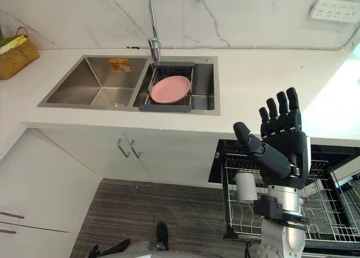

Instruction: Walk over to the sink, pick up the cup, carry it to the dishwasher, place the cup inside the dishwasher, then close the dishwasher door

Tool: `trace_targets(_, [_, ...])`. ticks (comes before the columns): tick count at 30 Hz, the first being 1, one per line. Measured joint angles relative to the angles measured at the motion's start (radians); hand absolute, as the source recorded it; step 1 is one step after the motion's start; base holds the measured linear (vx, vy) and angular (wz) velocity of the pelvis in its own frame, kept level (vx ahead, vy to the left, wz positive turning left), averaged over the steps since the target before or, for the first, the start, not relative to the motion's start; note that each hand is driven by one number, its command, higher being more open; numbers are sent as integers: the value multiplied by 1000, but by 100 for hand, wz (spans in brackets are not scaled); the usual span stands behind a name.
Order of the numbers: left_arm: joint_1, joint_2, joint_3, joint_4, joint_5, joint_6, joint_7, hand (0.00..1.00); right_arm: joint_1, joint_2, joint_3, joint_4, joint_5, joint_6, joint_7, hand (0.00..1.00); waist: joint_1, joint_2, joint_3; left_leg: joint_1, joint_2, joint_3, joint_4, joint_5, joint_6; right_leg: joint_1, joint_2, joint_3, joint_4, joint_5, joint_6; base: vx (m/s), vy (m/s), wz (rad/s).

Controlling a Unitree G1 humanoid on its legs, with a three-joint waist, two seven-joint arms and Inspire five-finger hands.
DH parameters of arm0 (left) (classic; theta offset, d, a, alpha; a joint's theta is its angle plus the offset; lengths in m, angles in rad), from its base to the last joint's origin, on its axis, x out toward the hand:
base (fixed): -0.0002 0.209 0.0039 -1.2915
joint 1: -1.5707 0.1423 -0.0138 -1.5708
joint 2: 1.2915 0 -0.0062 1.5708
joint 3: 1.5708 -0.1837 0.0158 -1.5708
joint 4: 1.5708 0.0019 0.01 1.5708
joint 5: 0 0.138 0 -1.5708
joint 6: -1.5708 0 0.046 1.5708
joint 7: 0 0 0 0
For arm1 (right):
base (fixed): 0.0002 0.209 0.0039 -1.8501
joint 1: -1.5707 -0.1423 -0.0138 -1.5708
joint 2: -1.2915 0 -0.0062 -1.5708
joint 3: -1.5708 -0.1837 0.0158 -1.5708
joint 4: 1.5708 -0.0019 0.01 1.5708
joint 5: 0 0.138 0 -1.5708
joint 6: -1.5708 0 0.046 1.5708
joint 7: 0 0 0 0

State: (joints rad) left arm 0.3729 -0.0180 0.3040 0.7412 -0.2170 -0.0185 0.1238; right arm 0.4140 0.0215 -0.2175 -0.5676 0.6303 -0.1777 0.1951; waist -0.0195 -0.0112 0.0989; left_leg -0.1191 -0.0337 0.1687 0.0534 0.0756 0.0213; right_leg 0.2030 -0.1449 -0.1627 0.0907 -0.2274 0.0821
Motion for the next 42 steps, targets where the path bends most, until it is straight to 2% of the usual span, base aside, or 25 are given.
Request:
trace_targets(5, [-2, -2, 1, -1, 12, -27, 29, 100, -8, -3, 30, -3, -27, -1, 6, 100, 14, 3, -5, 43, -3, -9, -80, 30, 17, -8, 6, 3, 50, 21, 6, 10, 5, 14])
trace_targets(6, [-2, -1, 1, -5, 13, -28, 35, 100, -12, -5, 29, -6, -27, -1, 9, 100, 18, 3, -4, 37, 0, -8, -55, 14, 18, -8, 7, 5, 61, 22, 5, 0, 0, 0])
trace_targets(7, [-2, -4, 3, -20, 20, -27, 50, 100, -16, -9, 29, -20, -27, -1, 21, 100, 29, 2, 4, -4, 20, 18, 61, -51, 16, -4, 10, 7, 73, 25, 4, 8, 27, -5])
trace_targets(8, [-2, -9, 3, -35, 24, -27, 60, 100, -15, -17, 29, -45, -32, -1, 27, 100, 34, 12, 18, -52, 71, 85, 209, -134, 12, 19, 16, 2, 65, 24, 5, 4, 33, -1])
trace_targets(10, [-1, -13, 5, -36, 22, -17, 60, 100, -15, -41, 27, -71, -43, -1, 27, 100, 34, 24, 24, -86, 130, 161, 328, -206, 7, 40, 28, -8, 59, 5, -2, 17, 53, 3])
trace_targets(12, [-14, -20, 23, -31, 22, -7, 61, 100, -30, -64, 19, -79, -44, -1, 24, 100, 40, 16, 28, -87, 126, 202, 332, -215, 5, 40, 6, -6, 46, -15, -24, 24, 55, -9])
trace_targets(14, [-27, -24, 24, -27, 22, -9, 61, 100, -47, -63, -3, -79, -44, -1, 20, 100, 55, 15, 42, -88, 109, 212, 329, -212, 1, 49, -10, 10, 12, -23, -28, -4, 77, -7])
trace_targets(17, [-21, -32, 22, -23, 22, -51, 63, 100, -29, -53, -6, -66, -46, -1, 14, 100, 62, 18, 59, -92, 97, 190, 364, -236, 16, 64, -19, 36, -4, -42, -24, 8, 45, 10])
trace_targets(18, [-10, -36, 23, -15, 22, -67, 67, 100, -23, -50, 5, -62, -59, -1, 14, 100, 72, 11, 63, -96, 104, 187, 401, -258, 23, 63, -20, 49, 9, -58, -5, 37, 35, -23])
trace_targets(19, [3, -35, 24, -10, 22, -71, 71, 100, -22, -43, 15, -62, -78, -1, 15, 100, 77, 9, 59, -96, 115, 198, 434, -281, 25, 63, -23, 65, 23, -73, 3, 64, 36, -33])
trace_targets(21, [20, -34, 23, -3, 22, -69, 75, 100, -22, -41, 29, -63, -83, -1, 14, 100, 78, 4, 47, -96, 122, 220, 468, -318, 25, 58, -34, 86, 35, -90, -2, 154, 69, -37])
trace_targets(23, [21, -33, 21, -3, 29, -58, 75, 100, -15, -40, 25, -63, -83, -2, 8, 100, 75, 2, 32, -96, 112, 236, 485, -352, 32, 54, -51, 107, 50, -89, 2, 207, 101, -17])
trace_targets(26, [13, -9, 5, 13, 93, -43, 72, 100, -8, -37, -23, -41, -81, -2, -14, 100, 53, -5, -12, -59, 51, 226, 426, -364, 49, -16, -78, 169, 222, -87, 4, 253, 134, 20])
trace_targets(27, [6, 3, -10, 15, 103, -42, 70, 100, -23, -35, -38, -23, -80, -3, -30, 100, 50, -9, -12, -19, 29, 228, 383, -369, 47, -94, -89, 195, 413, -76, 11, 268, 111, -3])
trace_targets(28, [7, 12, -18, 16, 112, -42, 66, 100, -38, -29, -38, -4, -81, -5, -43, 100, 42, -16, -13, 28, 11, 236, 336, -372, 49, -206, -103, 201, 641, -5, 2, 312, 110, -9])
trace_targets(30, [15, 19, -33, 20, 122, -37, 65, 100, -55, -18, -22, 35, -85, -8, -44, 100, 18, -14, -15, 95, 7, 243, 283, -368, 53, -313, -108, 190, 820, -3, -4, 257, 83, -21])
trace_targets(31, [17, 28, -50, 19, 121, -33, 65, 100, -59, -14, -10, 63, -87, -11, -49, 100, 9, -10, -18, 146, 11, 259, 236, -361, 49, -380, -106, 144, 842, -9, -9, 280, 95, -38])
trace_targets(34, [-5, 40, -64, 4, 116, 3, 64, 100, -55, 1, 8, 61, -106, -11, -50, 100, -6, -8, -20, 243, 27, 283, 152, -358, 27, -493, -69, 12, 693, -15, -8, 329, 50, -31])
trace_targets(36, [-16, 45, -72, -11, 116, 21, 62, 100, -44, 1, 30, 51, -110, -13, -50, 100, -21, -17, -25, 281, 32, 282, 147, -369, 0, -507, -23, -60, 518, 22, -51, 387, -31, -16])
trace_targets(37, [-20, 45, -75, -19, 117, 33, 56, 100, -35, -5, 47, 48, -113, -18, -50, 100, -26, -18, -39, 297, 30, 276, 158, -381, -19, -489, 15, -69, 420, 85, -84, 383, -53, -21])
trace_targets(38, [-25, 36, -75, -21, 117, 40, 54, 100, -29, -12, 52, 50, -113, -18, -51, 100, -24, -6, -47, 297, 47, 273, 179, -379, -20, -468, 33, -73, 391, 93, -94, 456, -46, -36])
trace_targets(39, [-32, 24, -69, -36, 117, 39, 44, 100, -18, -22, 61, 43, -112, -18, -50, 100, -21, -7, -44, 274, 74, 248, 267, -372, -24, -409, 42, -65, 308, 110, -89, 406, -62, -38])
trace_targets(40, [-37, 27, -70, -42, 119, 31, 41, 100, -16, -16, 64, 44, -112, -23, -52, 100, -17, -22, -40, 284, 87, 222, 248, -389, -20, -362, 47, -55, 251, 124, -87, 275, -65, -28])
trace_targets(41, [-45, 27, -76, -43, 119, 30, 42, 100, -17, -14, 61, 43, -110, -30, -58, 100, -19, -24, -42, 286, 89, 207, 213, -392, -20, -345, 46, -55, 229, 129, -82, 178, -80, -14])
trace_targets(42, [-56, 12, -87, -48, 119, 32, 43, 100, -27, -14, 56, 39, -108, -44, -68, 100, -21, -15, -49, 292, 94, 179, 79, -360, -43, -327, 53, -56, 199, 140, -72, 122, -50, -23])
